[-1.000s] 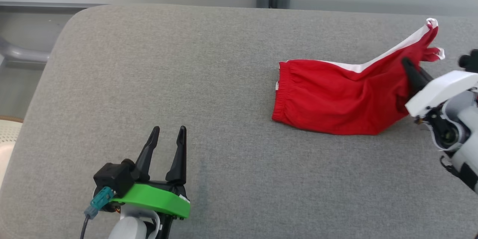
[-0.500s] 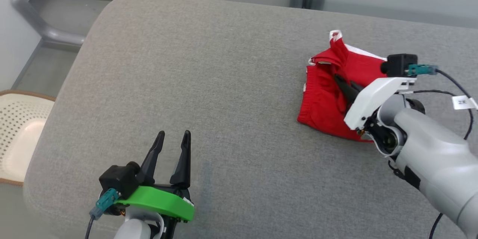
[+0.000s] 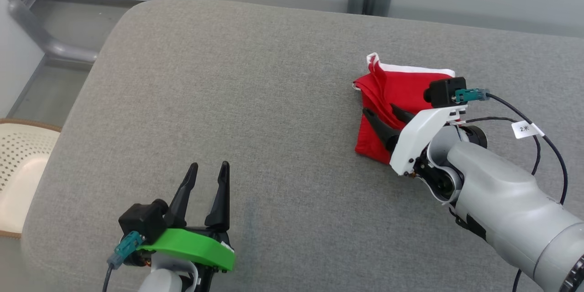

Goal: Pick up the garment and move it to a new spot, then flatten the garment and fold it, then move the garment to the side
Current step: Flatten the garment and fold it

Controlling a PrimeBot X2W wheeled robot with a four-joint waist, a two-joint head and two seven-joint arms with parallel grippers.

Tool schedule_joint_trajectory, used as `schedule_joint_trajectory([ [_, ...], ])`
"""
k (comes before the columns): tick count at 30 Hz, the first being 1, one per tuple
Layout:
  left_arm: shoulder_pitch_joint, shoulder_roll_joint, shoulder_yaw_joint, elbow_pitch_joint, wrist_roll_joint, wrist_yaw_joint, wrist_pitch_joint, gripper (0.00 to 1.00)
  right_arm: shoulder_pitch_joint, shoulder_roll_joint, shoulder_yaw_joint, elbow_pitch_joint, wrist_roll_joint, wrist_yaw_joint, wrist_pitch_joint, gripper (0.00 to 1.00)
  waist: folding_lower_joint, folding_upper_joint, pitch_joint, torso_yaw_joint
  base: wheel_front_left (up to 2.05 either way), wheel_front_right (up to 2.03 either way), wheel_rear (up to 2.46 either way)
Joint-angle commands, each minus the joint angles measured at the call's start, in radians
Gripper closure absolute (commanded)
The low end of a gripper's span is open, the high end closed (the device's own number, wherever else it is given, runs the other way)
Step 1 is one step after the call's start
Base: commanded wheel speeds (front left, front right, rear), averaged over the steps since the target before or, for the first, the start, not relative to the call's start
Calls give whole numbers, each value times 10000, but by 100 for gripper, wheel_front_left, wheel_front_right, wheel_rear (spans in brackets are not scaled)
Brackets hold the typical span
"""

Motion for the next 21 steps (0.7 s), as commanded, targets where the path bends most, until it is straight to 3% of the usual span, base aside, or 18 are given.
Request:
schedule_joint_trajectory([
  [1, 115, 4, 53, 18, 15, -46, -26, 0, 150, -83, 9, -265, -26, 4, -224, 0, 0, 0, -267, -394, 0, 0, 0],
  [8, 324, 7, 301, -130, 160, -45, -26, 0, 550, -1051, -552, -1535, -79, 4, -1304, 0, 0, 0, -588, -1029, 0, 0, 0],
  [13, 478, 8, 437, -334, 309, -44, -26, 0, 1131, -1872, -2073, -1774, -664, 4, -1449, 0, 0, 0, -710, -1278, 0, 0, 0],
  [21, 582, 6, 296, -404, 449, -45, -26, 0, 2178, -1757, -3674, -1492, -2241, 4, -1449, 0, 0, 0, -770, -1184, 0, 0, 0],
])
